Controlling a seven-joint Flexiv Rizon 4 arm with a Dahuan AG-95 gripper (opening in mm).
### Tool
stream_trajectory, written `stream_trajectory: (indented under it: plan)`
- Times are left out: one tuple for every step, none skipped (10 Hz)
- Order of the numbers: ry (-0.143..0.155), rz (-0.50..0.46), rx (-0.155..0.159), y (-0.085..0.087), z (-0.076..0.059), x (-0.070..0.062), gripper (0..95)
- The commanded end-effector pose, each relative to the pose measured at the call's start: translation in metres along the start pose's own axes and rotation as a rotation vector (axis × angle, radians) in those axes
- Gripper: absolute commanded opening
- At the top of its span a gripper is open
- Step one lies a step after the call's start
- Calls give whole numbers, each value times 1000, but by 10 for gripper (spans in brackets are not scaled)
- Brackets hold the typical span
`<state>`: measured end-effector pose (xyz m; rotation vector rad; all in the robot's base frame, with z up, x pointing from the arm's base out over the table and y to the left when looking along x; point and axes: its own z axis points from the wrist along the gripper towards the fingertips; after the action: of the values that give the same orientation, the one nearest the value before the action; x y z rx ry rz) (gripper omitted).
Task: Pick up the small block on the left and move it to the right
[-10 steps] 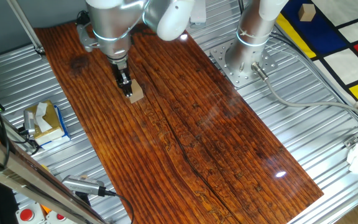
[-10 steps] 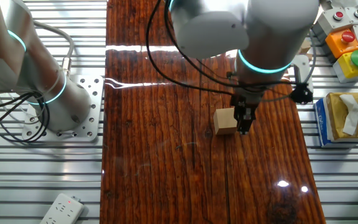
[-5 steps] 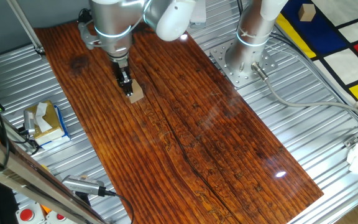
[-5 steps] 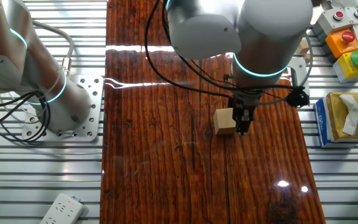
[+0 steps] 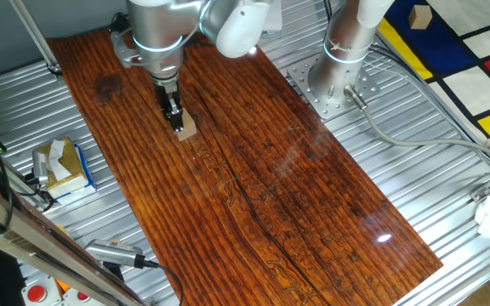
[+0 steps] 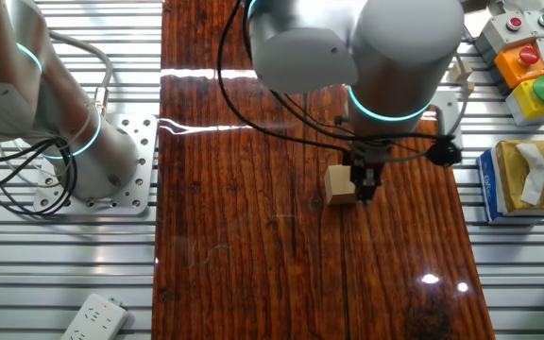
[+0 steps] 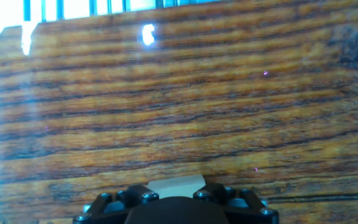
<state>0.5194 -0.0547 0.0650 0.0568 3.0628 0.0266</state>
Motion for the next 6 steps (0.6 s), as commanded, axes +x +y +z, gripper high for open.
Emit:
stream_trajectory:
  plan:
    - [-4,0,-1,0,-1,1,570]
    - [-4,2,-1,0,0,2,570]
    - [-7,3,-2,1,0,2,570]
    - [-17,4,-15,1,1,2,570]
    - [-21,8,-37,0,2,3,570]
    - [-25,9,-45,0,3,3,570]
